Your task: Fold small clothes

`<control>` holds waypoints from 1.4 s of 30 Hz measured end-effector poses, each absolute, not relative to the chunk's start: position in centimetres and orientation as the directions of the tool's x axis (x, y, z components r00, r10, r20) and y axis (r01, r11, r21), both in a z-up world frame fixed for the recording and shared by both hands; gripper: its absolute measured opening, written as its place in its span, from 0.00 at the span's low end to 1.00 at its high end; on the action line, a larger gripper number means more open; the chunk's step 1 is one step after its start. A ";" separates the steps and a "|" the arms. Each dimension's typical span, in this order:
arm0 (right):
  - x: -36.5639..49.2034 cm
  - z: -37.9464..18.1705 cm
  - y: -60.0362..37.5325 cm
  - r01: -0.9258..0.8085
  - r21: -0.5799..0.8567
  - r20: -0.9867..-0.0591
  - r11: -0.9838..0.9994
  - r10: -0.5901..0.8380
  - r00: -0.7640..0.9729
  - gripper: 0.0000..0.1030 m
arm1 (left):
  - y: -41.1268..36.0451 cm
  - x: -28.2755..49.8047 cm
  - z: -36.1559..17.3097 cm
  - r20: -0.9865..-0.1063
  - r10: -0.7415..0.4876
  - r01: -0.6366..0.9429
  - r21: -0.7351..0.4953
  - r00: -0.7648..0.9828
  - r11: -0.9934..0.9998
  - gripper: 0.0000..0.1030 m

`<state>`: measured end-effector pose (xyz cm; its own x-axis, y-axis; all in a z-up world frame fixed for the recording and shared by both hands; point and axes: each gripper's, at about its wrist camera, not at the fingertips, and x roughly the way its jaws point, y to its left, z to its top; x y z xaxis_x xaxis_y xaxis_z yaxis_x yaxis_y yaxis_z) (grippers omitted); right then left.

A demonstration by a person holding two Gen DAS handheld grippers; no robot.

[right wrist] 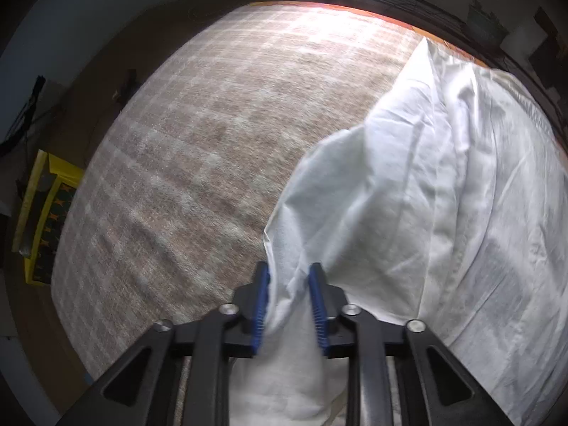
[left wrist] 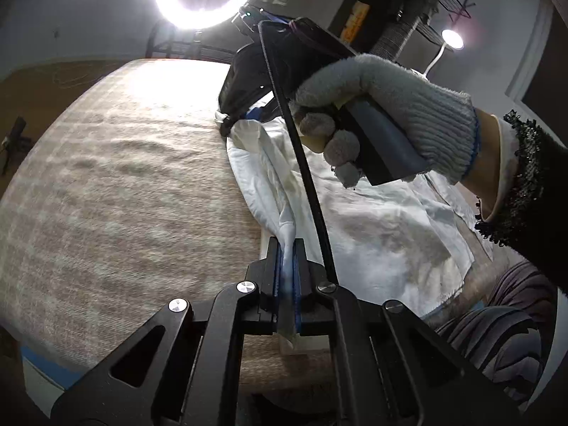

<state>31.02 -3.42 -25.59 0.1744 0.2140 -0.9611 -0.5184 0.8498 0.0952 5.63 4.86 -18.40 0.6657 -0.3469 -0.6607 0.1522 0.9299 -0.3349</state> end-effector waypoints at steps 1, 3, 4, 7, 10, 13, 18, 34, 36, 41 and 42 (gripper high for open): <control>31.0 -25.3 -4.5 -0.510 0.149 -0.948 0.847 0.269 0.170 0.07 | 4.3 5.7 -18.2 -0.662 -0.350 0.163 -0.328 0.663 0.931 0.03; 30.8 -24.5 -6.6 -0.497 0.206 -0.925 0.843 0.334 0.183 0.02 | 3.5 5.7 -17.9 -0.661 -0.356 0.186 -0.316 0.660 0.930 0.03; 30.7 -24.0 -7.7 -0.491 0.235 -0.910 0.839 0.367 0.192 0.02 | 3.0 5.7 -17.6 -0.661 -0.361 0.201 -0.309 0.657 0.930 0.03; 30.6 -22.6 -11.5 -0.449 0.335 -0.855 0.829 0.468 0.225 0.01 | 1.1 5.7 -16.9 -0.664 -0.373 0.249 -0.278 0.648 0.928 0.03; 30.6 -21.8 -15.9 -0.379 0.434 -0.796 0.817 0.545 0.264 0.01 | -0.7 5.7 -16.5 -0.673 -0.385 0.296 -0.249 0.632 0.922 0.03; 30.5 -22.0 -20.8 -0.266 0.557 -0.726 0.787 0.617 0.302 0.00 | -2.7 5.7 -16.3 -0.686 -0.399 0.347 -0.223 0.608 0.911 0.03; 30.6 -23.5 -25.6 -0.120 0.594 -0.732 0.796 0.596 0.330 0.00 | -5.2 5.9 -16.7 -0.712 -0.401 0.395 -0.188 0.576 0.899 0.03; 31.0 -21.6 -25.3 -0.214 0.415 -0.802 0.884 0.466 0.374 0.37 | -5.8 6.5 -18.3 -0.753 -0.480 0.448 -0.274 0.450 0.851 0.15; 31.1 -21.5 -25.4 -0.206 0.384 -0.807 0.900 0.436 0.399 0.37 | -4.3 5.4 -17.3 -0.736 -0.483 0.444 -0.274 0.474 0.853 0.15; 31.3 -19.6 -25.7 -0.258 0.387 -0.751 0.885 0.465 0.468 0.32 | 0.9 3.2 -15.0 -0.696 -0.430 0.367 -0.251 0.574 0.896 0.20; 31.5 -19.3 -25.1 -0.294 0.390 -0.738 0.873 0.487 0.467 0.31 | 1.9 3.0 -14.7 -0.692 -0.415 0.342 -0.251 0.591 0.905 0.20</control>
